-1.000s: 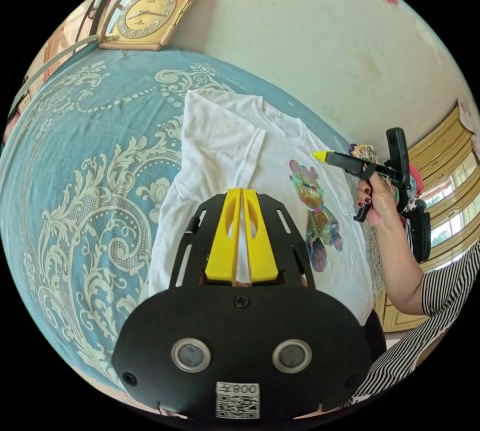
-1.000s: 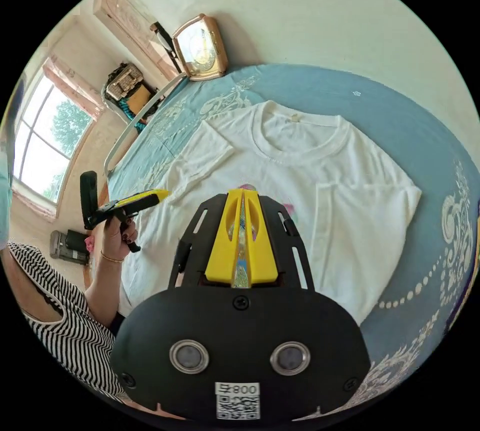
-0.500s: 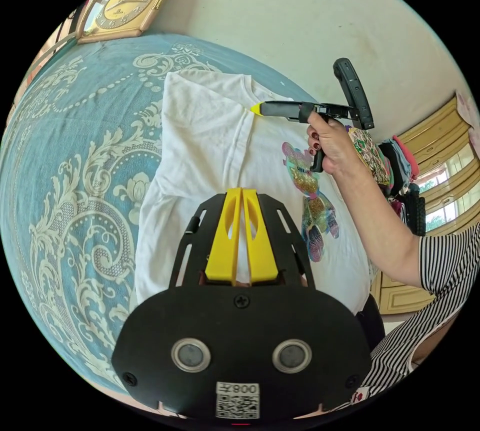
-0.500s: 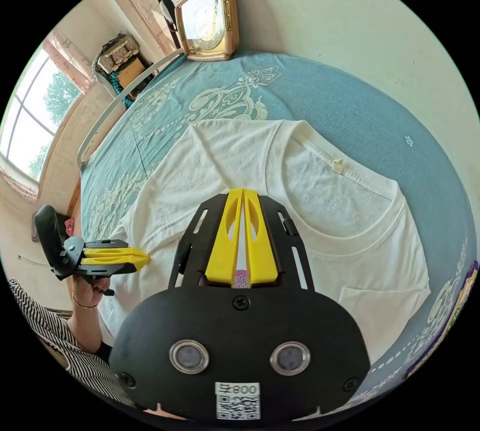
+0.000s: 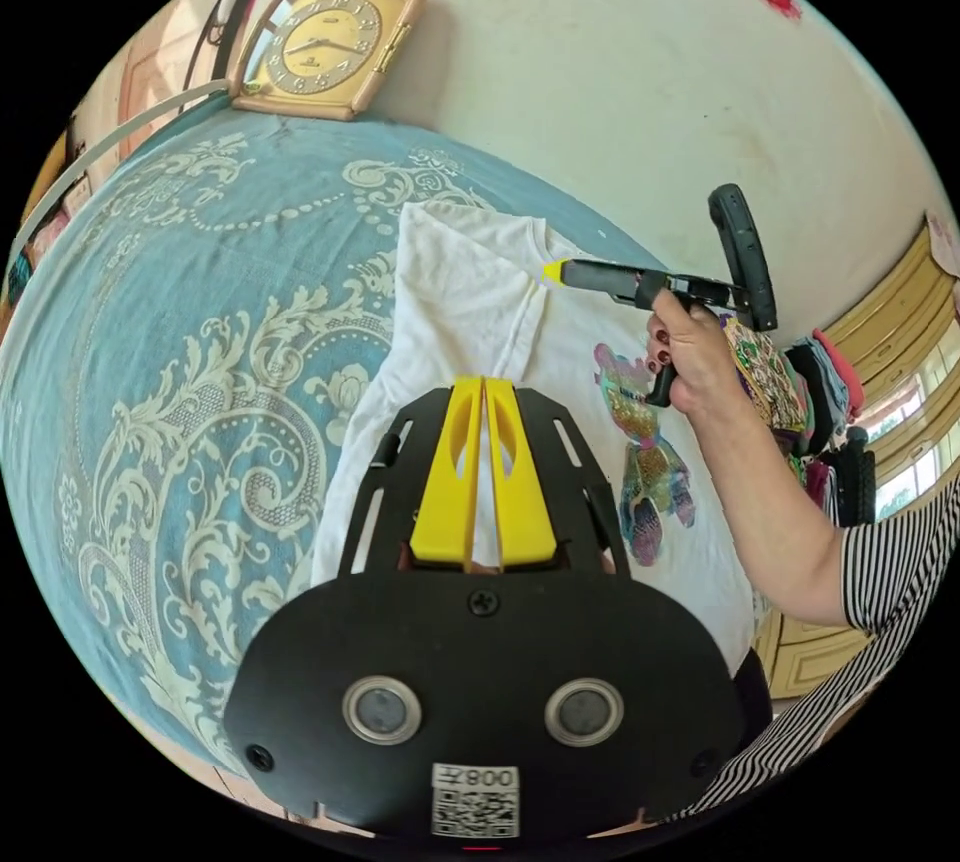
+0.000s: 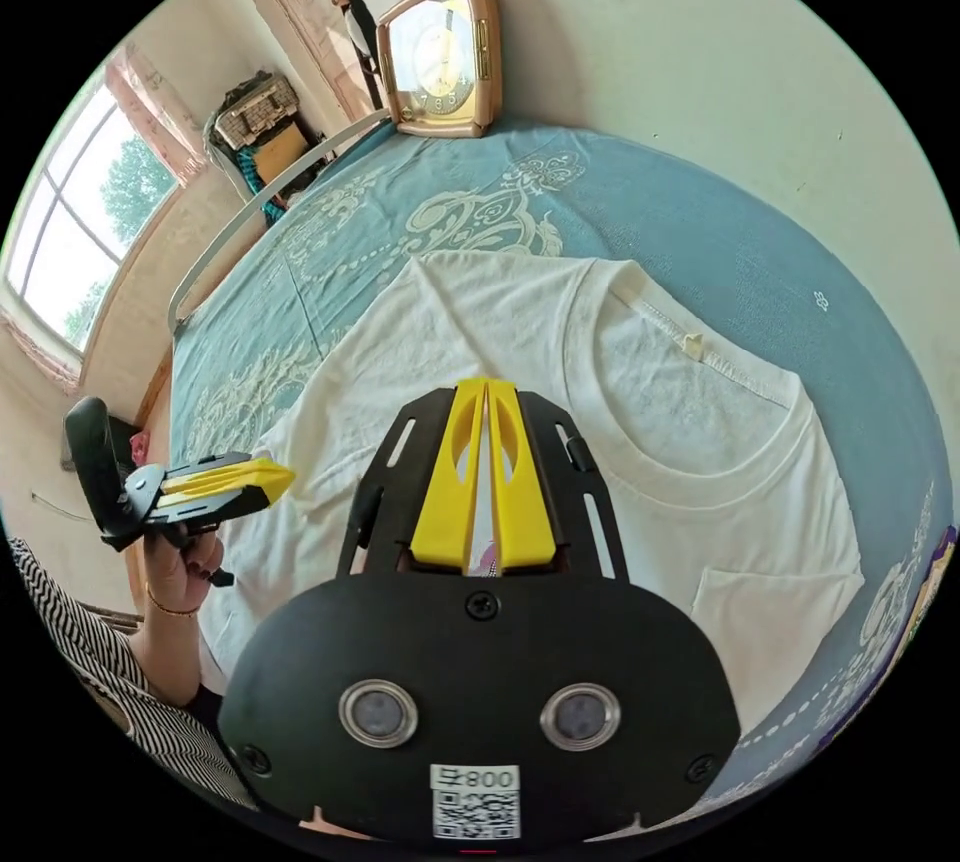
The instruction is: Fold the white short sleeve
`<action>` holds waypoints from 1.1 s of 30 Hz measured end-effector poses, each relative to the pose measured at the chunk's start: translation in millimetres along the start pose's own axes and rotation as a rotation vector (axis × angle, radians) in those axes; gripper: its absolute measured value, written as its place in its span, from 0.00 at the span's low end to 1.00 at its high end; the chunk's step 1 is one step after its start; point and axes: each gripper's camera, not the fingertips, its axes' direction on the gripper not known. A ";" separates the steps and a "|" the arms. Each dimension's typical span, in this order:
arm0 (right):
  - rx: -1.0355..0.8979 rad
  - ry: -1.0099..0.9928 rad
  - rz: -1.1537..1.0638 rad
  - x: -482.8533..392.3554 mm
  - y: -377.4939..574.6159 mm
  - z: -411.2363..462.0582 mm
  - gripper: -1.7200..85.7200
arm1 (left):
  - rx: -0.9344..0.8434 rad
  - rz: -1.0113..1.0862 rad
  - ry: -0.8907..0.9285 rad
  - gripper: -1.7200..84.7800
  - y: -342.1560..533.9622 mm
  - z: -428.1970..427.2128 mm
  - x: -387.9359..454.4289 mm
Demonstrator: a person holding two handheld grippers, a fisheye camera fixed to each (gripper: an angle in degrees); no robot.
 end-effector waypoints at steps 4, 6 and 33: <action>0.038 -0.204 -0.151 -42.1 2.3 -2.6 0.02 | -0.073 -0.048 -0.036 0.02 -2.3 7.6 -1.1; -0.048 -0.295 -0.238 -64.8 -0.9 15.3 0.02 | -0.071 -0.047 -0.053 0.02 -3.6 6.0 2.6; -0.003 0.052 0.135 58.0 246.8 -117.1 0.02 | -0.044 0.111 0.026 0.02 -51.7 28.2 118.4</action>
